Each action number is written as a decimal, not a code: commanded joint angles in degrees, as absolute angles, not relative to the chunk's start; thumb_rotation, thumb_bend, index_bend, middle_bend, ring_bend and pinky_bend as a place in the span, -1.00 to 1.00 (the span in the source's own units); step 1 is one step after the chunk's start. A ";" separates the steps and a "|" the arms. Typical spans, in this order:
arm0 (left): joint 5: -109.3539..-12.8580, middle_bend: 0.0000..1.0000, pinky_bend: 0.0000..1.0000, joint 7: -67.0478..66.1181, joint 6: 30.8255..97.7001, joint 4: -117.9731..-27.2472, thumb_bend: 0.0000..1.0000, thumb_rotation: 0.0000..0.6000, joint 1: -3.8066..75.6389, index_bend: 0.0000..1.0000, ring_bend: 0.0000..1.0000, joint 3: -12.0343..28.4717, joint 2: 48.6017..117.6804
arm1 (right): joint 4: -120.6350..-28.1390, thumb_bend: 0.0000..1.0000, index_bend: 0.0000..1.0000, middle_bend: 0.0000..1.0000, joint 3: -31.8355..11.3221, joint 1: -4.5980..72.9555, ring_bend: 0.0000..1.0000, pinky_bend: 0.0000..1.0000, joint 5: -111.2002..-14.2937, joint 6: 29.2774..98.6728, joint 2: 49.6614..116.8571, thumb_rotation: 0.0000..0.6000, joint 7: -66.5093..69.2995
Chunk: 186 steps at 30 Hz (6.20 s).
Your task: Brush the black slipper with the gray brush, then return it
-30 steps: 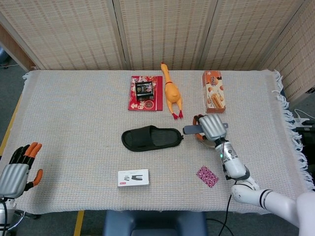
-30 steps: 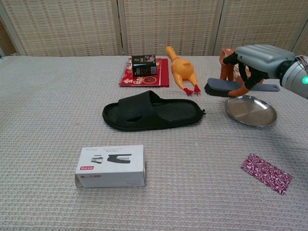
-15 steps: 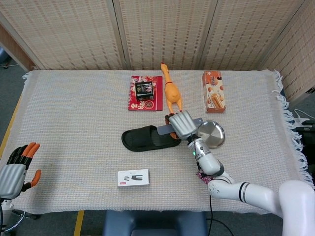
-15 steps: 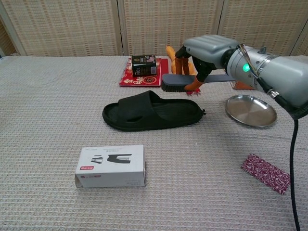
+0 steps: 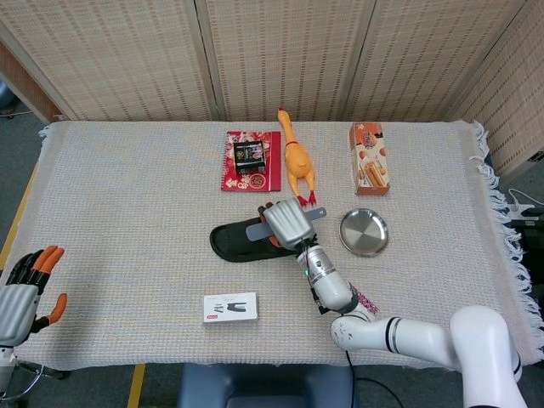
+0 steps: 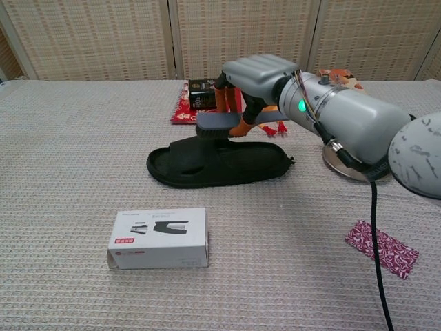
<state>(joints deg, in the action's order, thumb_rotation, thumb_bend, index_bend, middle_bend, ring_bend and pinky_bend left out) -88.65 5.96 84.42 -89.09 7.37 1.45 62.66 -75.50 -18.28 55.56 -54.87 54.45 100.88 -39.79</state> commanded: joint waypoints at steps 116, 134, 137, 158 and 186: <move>-88.67 -1.00 -0.86 2.39 82.37 -91.42 -0.01 1.00 8.20 -1.00 -1.00 0.58 62.73 | -71.52 -0.25 0.82 0.37 -5.06 43.18 0.21 0.61 -54.52 58.31 89.42 1.00 -32.34; -89.88 -1.00 -0.86 1.01 81.31 -90.97 0.01 1.00 9.25 -1.00 -1.00 0.27 63.95 | -58.47 -0.24 0.80 0.37 -5.08 39.55 0.22 0.61 -60.33 57.03 93.15 1.00 -26.05; -90.46 -1.00 -0.86 1.00 81.46 -90.72 0.01 1.00 9.26 -1.00 -1.00 0.01 64.24 | -57.36 -0.23 0.77 0.37 -5.72 39.73 0.22 0.61 -60.79 56.99 94.23 1.00 -25.89; -89.04 -1.00 -0.86 -0.86 79.59 -91.30 0.17 1.00 9.63 -1.00 -1.00 -0.38 64.35 | -60.20 -0.25 -0.69 -0.44 -8.64 39.86 -0.30 0.44 -57.31 53.21 93.73 1.00 -32.85; -87.19 -1.00 -0.85 -0.85 82.18 -90.59 -0.12 1.00 8.63 -1.00 -1.00 1.22 64.71 | -82.72 -0.66 -1.00 -1.00 5.71 6.22 -1.00 -1.00 -86.49 97.94 74.21 1.00 -7.58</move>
